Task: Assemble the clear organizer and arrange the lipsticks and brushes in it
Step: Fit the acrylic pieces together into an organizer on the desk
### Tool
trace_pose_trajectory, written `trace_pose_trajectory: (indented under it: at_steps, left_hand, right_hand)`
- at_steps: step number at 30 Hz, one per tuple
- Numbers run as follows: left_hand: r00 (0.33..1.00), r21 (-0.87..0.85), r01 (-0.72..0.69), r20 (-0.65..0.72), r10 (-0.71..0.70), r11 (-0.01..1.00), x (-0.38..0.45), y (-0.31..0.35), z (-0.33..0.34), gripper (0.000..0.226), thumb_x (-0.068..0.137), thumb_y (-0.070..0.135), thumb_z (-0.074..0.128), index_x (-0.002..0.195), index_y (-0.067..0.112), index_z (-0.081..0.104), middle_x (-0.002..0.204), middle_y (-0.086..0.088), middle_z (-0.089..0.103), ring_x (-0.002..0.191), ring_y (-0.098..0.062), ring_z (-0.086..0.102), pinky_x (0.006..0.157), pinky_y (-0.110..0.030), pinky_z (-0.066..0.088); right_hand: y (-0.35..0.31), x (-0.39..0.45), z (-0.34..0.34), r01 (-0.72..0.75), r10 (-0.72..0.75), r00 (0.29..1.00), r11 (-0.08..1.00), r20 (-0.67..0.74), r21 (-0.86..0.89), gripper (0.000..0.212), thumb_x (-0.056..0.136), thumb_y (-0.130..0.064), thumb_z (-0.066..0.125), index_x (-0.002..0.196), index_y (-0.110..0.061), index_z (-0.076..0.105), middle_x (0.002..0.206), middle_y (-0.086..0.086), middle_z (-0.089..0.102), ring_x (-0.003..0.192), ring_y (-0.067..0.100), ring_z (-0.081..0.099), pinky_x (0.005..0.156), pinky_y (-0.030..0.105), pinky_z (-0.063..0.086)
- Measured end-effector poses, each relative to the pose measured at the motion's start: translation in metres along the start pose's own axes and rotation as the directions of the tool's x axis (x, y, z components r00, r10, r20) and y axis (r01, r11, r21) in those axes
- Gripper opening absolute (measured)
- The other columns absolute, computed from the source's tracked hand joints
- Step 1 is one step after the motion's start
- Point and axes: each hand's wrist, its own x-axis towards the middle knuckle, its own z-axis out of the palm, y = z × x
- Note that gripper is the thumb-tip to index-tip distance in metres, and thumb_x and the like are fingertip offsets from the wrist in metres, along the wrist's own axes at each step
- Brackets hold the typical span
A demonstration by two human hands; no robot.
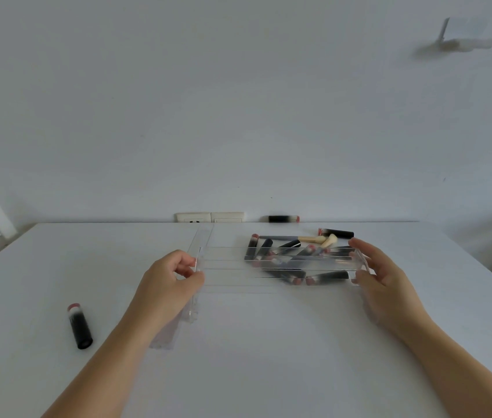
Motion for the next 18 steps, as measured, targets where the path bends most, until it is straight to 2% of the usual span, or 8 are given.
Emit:
trace_pose_trajectory:
  at_steps: [2,4,8,10,12,15,16,18]
  left_hand:
    - [1.000,0.007,0.013,0.010,-0.013,1.000,0.001,0.003,-0.001,0.013,0.084,0.020,0.074,0.086,0.030,0.066,0.084,0.009,0.070,0.050,-0.001,0.050,0.054,-0.023,0.039]
    - [1.000,0.030,0.013,0.026,-0.014,0.999,0.002,0.005,-0.002,0.015,0.083,0.017,0.073,0.084,0.029,0.063,0.084,0.008,0.070,0.052,-0.003,0.049,0.058,-0.026,0.039]
    - [0.999,0.043,0.012,0.052,-0.014,0.999,0.003,0.008,-0.003,0.017,0.083,0.013,0.071,0.083,0.026,0.060,0.082,0.005,0.067,0.056,-0.007,0.048,0.059,-0.027,0.038]
    - [0.998,0.053,0.014,0.058,-0.017,0.999,0.003,0.009,-0.003,0.016,0.082,0.013,0.070,0.083,0.025,0.060,0.081,0.004,0.067,0.052,-0.003,0.047,0.058,-0.027,0.039]
    - [0.998,0.056,0.019,0.056,-0.023,0.998,0.003,0.010,-0.003,0.015,0.081,0.014,0.071,0.084,0.025,0.060,0.080,0.003,0.068,0.050,-0.002,0.047,0.058,-0.028,0.039]
    - [0.999,0.059,0.019,0.046,-0.021,0.998,0.003,0.011,-0.004,0.014,0.081,0.016,0.072,0.083,0.025,0.061,0.079,0.004,0.069,0.053,-0.003,0.049,0.057,-0.027,0.040]
    - [0.999,0.067,0.014,0.041,-0.017,0.998,0.002,0.011,-0.004,0.014,0.080,0.016,0.072,0.083,0.025,0.062,0.079,0.004,0.069,0.055,-0.005,0.050,0.057,-0.026,0.039]
    - [0.999,0.082,0.007,0.033,-0.009,0.997,0.002,0.012,-0.004,0.014,0.080,0.016,0.072,0.082,0.025,0.062,0.079,0.004,0.069,0.055,-0.004,0.051,0.056,-0.025,0.038]
  right_hand:
    - [0.002,0.000,-0.001,-0.017,0.017,1.000,1.000,0.014,0.023,0.069,0.091,0.000,0.047,0.121,-0.062,0.056,0.101,-0.014,0.072,0.045,0.023,0.041,0.039,0.029,0.038]
    - [0.003,0.000,-0.002,-0.021,0.020,0.999,0.999,0.025,0.028,0.072,0.089,0.002,0.045,0.122,-0.061,0.056,0.104,-0.009,0.072,0.042,0.022,0.038,0.038,0.029,0.038]
    - [0.002,0.001,-0.002,-0.012,0.010,0.999,0.999,0.038,0.039,0.073,0.089,0.004,0.046,0.124,-0.059,0.055,0.113,-0.004,0.068,0.043,0.022,0.044,0.038,0.030,0.043]
    - [0.002,0.002,-0.001,-0.012,0.011,0.999,0.999,0.038,0.040,0.072,0.089,0.002,0.047,0.124,-0.060,0.055,0.117,-0.002,0.067,0.050,0.022,0.053,0.039,0.032,0.046]
    - [0.004,0.002,-0.002,-0.013,0.012,0.999,0.999,0.043,0.039,0.070,0.089,0.000,0.048,0.124,-0.060,0.055,0.119,-0.006,0.066,0.053,0.018,0.058,0.039,0.032,0.047]
    - [0.009,0.003,-0.005,-0.005,-0.007,0.996,0.990,0.084,0.139,0.072,0.086,0.003,0.051,0.130,-0.055,0.054,0.130,-0.018,0.063,0.059,0.017,0.064,0.042,0.032,0.048]
    - [0.011,0.004,-0.006,-0.004,-0.013,0.995,0.985,0.096,0.173,0.073,0.086,0.005,0.051,0.132,-0.052,0.054,0.134,-0.019,0.062,0.069,0.021,0.067,0.048,0.033,0.051]
    - [0.014,0.005,-0.007,-0.006,-0.019,0.993,0.979,0.117,0.206,0.074,0.086,0.007,0.051,0.134,-0.048,0.053,0.136,-0.020,0.061,0.083,0.042,0.062,0.055,0.039,0.049]
